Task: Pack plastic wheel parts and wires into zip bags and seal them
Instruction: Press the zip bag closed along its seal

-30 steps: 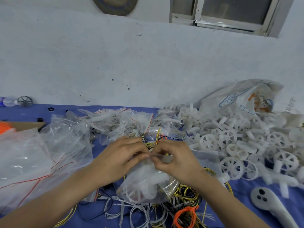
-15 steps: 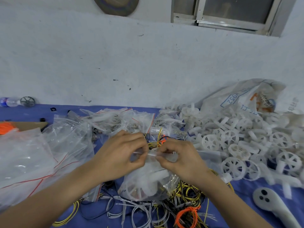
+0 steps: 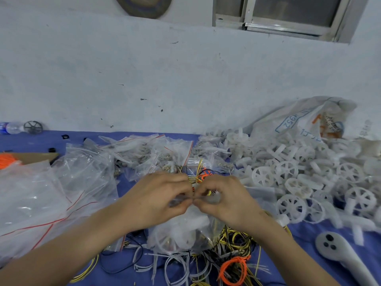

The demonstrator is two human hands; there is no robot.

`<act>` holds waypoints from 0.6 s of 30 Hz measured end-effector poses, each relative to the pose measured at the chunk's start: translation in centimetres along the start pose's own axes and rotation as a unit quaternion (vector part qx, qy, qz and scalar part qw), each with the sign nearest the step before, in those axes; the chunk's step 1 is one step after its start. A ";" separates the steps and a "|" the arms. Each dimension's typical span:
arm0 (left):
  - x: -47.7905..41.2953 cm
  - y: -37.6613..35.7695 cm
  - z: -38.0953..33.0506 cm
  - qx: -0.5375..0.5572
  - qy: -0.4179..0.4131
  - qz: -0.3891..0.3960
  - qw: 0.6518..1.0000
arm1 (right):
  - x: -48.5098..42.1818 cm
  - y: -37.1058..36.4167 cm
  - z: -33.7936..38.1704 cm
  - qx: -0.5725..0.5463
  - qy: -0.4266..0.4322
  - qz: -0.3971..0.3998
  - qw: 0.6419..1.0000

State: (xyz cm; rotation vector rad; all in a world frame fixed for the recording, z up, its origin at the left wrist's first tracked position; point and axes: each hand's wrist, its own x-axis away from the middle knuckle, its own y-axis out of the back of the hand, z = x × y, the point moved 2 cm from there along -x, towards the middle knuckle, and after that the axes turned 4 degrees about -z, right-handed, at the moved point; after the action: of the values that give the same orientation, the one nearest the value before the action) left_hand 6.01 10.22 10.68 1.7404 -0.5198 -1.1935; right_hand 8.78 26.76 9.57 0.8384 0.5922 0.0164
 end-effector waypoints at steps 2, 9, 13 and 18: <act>0.1 0.1 0.1 0.013 0.011 -0.007 1.000 | 0.0 0.3 -0.2 -0.012 -0.006 -0.004 1.000; 0.0 -0.1 0.3 -0.009 0.035 -0.004 0.999 | 0.2 0.5 -0.7 -0.037 -0.018 -0.003 0.999; -0.2 -0.2 0.0 -0.002 0.035 0.001 0.999 | 0.1 0.4 -0.5 -0.037 -0.011 0.002 0.999; -0.3 -0.1 0.4 0.057 0.057 0.005 0.997 | 0.1 0.5 -0.6 -0.057 -0.019 0.007 0.998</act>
State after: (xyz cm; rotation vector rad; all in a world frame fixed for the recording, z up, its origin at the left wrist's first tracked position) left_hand 5.52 10.30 10.72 1.8878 -0.5369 -1.0675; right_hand 8.72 27.55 9.59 0.7297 0.5453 0.0465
